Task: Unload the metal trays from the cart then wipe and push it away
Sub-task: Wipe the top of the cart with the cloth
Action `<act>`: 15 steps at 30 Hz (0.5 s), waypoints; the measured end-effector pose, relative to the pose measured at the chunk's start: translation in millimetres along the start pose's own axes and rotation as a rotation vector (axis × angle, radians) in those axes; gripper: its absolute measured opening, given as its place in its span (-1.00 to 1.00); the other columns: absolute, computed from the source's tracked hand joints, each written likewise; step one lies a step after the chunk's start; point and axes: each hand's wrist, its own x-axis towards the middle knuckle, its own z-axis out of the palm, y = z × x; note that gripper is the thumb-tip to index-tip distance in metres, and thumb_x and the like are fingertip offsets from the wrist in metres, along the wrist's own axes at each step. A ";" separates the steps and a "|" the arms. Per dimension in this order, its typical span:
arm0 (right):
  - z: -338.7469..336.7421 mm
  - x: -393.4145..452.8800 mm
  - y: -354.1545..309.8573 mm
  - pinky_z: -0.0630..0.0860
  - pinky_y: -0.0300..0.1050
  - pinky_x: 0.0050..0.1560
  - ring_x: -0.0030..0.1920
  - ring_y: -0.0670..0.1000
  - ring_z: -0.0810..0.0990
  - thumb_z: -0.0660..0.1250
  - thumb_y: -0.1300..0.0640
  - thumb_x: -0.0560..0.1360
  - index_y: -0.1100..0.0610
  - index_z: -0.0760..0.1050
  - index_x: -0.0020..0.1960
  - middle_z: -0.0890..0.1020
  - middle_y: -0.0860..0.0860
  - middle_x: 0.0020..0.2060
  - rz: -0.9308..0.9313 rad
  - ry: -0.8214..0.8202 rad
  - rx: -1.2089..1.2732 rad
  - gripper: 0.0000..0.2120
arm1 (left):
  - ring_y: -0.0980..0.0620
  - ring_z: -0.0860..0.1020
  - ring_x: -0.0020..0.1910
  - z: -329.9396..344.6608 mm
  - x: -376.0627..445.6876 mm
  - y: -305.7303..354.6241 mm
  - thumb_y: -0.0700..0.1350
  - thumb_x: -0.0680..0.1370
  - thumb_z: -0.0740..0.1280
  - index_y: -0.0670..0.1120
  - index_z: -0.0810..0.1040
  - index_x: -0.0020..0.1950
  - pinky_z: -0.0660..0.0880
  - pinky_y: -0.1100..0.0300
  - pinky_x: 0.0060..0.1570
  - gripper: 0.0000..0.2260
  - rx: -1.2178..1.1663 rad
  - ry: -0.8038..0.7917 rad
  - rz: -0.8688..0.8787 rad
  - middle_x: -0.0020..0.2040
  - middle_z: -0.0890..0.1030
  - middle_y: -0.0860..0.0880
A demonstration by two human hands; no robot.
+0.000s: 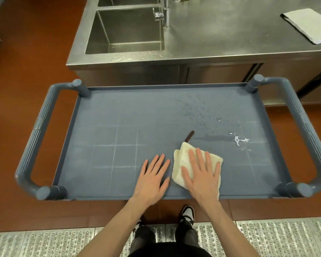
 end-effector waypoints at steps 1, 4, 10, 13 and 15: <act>-1.7 0.8 6.9 0.02 0.44 0.57 0.68 0.14 0.13 0.04 -0.32 0.63 -0.10 0.13 0.69 0.19 -0.05 0.67 0.015 0.009 0.000 -0.32 | 0.02 -0.06 0.73 -1.8 -3.5 -7.2 0.19 0.74 0.01 0.07 0.04 0.74 -0.09 -0.12 0.66 -0.43 0.010 0.007 0.003 0.75 0.00 0.04; -6.5 3.1 32.0 0.03 0.43 0.57 0.67 0.12 0.14 0.03 -0.34 0.60 -0.12 0.15 0.68 0.21 -0.06 0.67 0.097 0.021 0.002 -0.31 | 0.02 -0.03 0.73 -6.7 -14.9 -30.0 0.21 0.74 0.04 0.08 0.06 0.74 -0.08 -0.11 0.66 -0.43 0.016 0.029 -0.005 0.74 0.04 0.05; -19.7 0.8 80.5 0.02 0.50 0.54 0.68 0.12 0.07 -0.05 -0.39 0.59 -0.18 0.07 0.67 0.14 -0.06 0.68 0.221 0.026 0.037 -0.30 | 0.00 0.00 0.73 -14.8 -31.6 -71.4 0.25 0.73 0.04 0.09 0.10 0.73 -0.05 -0.15 0.65 -0.41 0.033 0.036 -0.067 0.74 0.07 0.04; -17.0 1.4 71.4 0.00 0.53 0.53 0.68 0.16 0.04 -0.07 -0.36 0.61 -0.14 0.07 0.68 0.14 -0.03 0.68 0.179 0.009 0.007 -0.31 | 0.00 -0.03 0.73 -14.0 -35.7 -80.1 0.25 0.72 0.05 0.11 0.11 0.73 -0.03 -0.20 0.66 -0.41 0.025 0.049 -0.089 0.74 0.05 0.04; -12.4 1.4 56.3 -0.05 0.54 0.54 0.69 0.18 0.00 -0.07 -0.34 0.62 -0.14 0.03 0.69 0.12 -0.03 0.69 0.176 -0.008 0.011 -0.31 | 0.00 -0.05 0.73 -11.4 -35.3 -76.4 0.24 0.72 0.07 0.10 0.12 0.73 -0.04 -0.22 0.66 -0.41 0.005 0.065 -0.102 0.74 0.05 0.04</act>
